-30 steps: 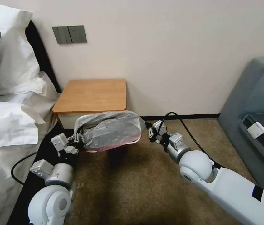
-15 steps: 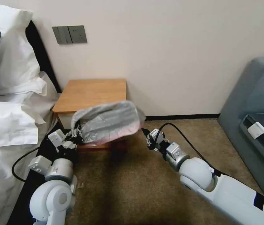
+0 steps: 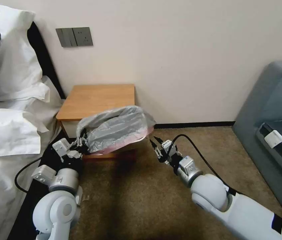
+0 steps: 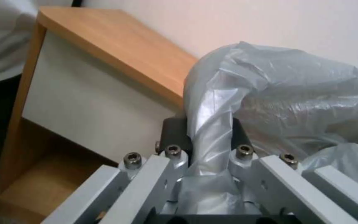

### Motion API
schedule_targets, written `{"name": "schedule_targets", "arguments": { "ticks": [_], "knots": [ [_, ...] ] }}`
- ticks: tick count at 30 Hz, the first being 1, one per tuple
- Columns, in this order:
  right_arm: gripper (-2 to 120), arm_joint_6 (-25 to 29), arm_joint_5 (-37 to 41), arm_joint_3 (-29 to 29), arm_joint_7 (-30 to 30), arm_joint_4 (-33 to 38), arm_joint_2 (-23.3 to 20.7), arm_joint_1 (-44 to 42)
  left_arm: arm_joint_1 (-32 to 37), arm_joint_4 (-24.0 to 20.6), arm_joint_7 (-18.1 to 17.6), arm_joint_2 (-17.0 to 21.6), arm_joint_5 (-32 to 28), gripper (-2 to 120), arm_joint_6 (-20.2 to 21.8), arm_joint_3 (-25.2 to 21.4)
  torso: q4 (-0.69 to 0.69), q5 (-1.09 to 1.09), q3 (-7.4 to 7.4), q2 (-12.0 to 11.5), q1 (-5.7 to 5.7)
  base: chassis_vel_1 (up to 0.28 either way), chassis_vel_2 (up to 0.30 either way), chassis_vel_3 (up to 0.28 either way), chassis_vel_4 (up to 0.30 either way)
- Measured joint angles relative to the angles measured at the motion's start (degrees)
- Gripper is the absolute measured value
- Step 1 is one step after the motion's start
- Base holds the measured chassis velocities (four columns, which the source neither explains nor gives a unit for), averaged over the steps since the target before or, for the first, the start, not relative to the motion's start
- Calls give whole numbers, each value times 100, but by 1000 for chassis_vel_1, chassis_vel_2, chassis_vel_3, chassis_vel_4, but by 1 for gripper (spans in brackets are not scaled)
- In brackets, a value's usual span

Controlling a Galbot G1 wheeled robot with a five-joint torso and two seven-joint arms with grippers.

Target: Pick up the garbage bag from the table and place it over the trash can.

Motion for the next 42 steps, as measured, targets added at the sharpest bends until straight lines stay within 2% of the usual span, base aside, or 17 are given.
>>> {"name": "schedule_targets", "arguments": {
  "ticks": [1, 4, 5, 8, 9, 12, 17, 20, 22, 24, 25, 28, 29, 32, 35, 36, 42],
  "knots": [
    [39, 0, 0, 0, 0, 0, 0, 0, 0, 0, 0, 0, 0, 7, 0, 0, 0, 0, 0, 0, 0, 0, 0, 0, 0],
    [53, 8, 301, 466, -77, 250, 150, -434, 2, 62, -15, 36, -7, 7, -4, -1, 0, 0, 0, 0, 0, 0, 0, 0, 0],
    [53, 8, 301, 466, -77, 250, 150, -434, 2, 62, -15, 36, -7, 7, -4, -1, 0, 0, 0, 0, 0, 0, 0, 0, 0],
    [67, 83, 1169, 735, -6, 482, 297, -755, 30, 93, -35, 49, -7, 7, -7, -2, 0, 0, 0, 0, 0, 0, 0, 0, 0],
    [67, 83, 1169, 735, -6, 482, 297, -755, 30, 93, -35, 49, -7, 7, -7, -2, 0, 0, 0, 0, 0, 0, 0, 0, 0],
    [83, 238, 2007, 1044, 57, 607, 589, -1086, 40, 106, -46, 45, -9, 7, -12, -6, 0, 0, 0, 0, 0, 0, 0, 0, 0],
    [86, 460, 2499, 1188, -47, 627, 796, -1312, 60, 107, -49, 51, -31, 7, -16, -12, 0, 0, 0, 0, 0, 0, 0, 0, 0],
    [87, 537, 2386, 1226, -93, 595, 895, -1370, 67, 107, -53, 52, -42, 7, -18, -14, 0, 0, 0, 0, 0, 0, 0, 0, 0],
    [86, 891, 1082, 1229, -253, 300, 956, -1390, 84, 106, -55, 52, -53, 7, -20, -16, 1, 0, 0, 0, 0, 0, 0, 0, 0],
    [86, 914, 1017, 1230, -263, 282, 956, -1390, 84, 106, -55, 52, -53, 7, -20, -16, 0, 0, 0, 0, 0, 0, 0, 0, 0],
    [86, 1297, -164, 1250, -502, -24, 955, -1378, 93, 99, -57, 56, -57, 7, -22, -18, 0, 1, 0, 0, 0, 0, 0, 0, 0],
    [84, 1816, -1695, 1252, -767, -434, 883, -1222, 102, 84, -62, 67, -75, 7, -23, -21, 0, 1, 0, 0, 0, 0, 0, 0, 0],
    [84, 1816, -1695, 1252, -767, -434, 883, -1222, 102, 84, -62, 67, -75, 7, -23, -21, 0, 1, 0, 0, 0, 0, 0, 0, 0],
    [84, 2322, -2919, 1161, -953, -774, 824, -900, 104, 79, -67, 64, -79, 7, -23, -21, 0, 1, 0, 0, 0, 0, 0, 0, 0],
    [83, 2531, -3399, 1096, -1030, -918, 807, -718, 104, 79, -73, 52, -80, 7, -23, -19, 1, 0, 0, 0, 0, 0, 0, 0, 0],
    [77, 2671, -3761, 1019, -1054, -1025, 796, -569, 103, 79, -79, 39, -79, 7, -23, -12, 1, 1, 0, 0, 0, 0, 0, 0, 0],
    [65, 2935, -4646, 904, -1056, -1255, 791, -223, 107, 85, -94, 19, -66, 7, -25, -12, 0, 0, 0, 0, 0, 0, 0, 0, 0]
  ]
}}
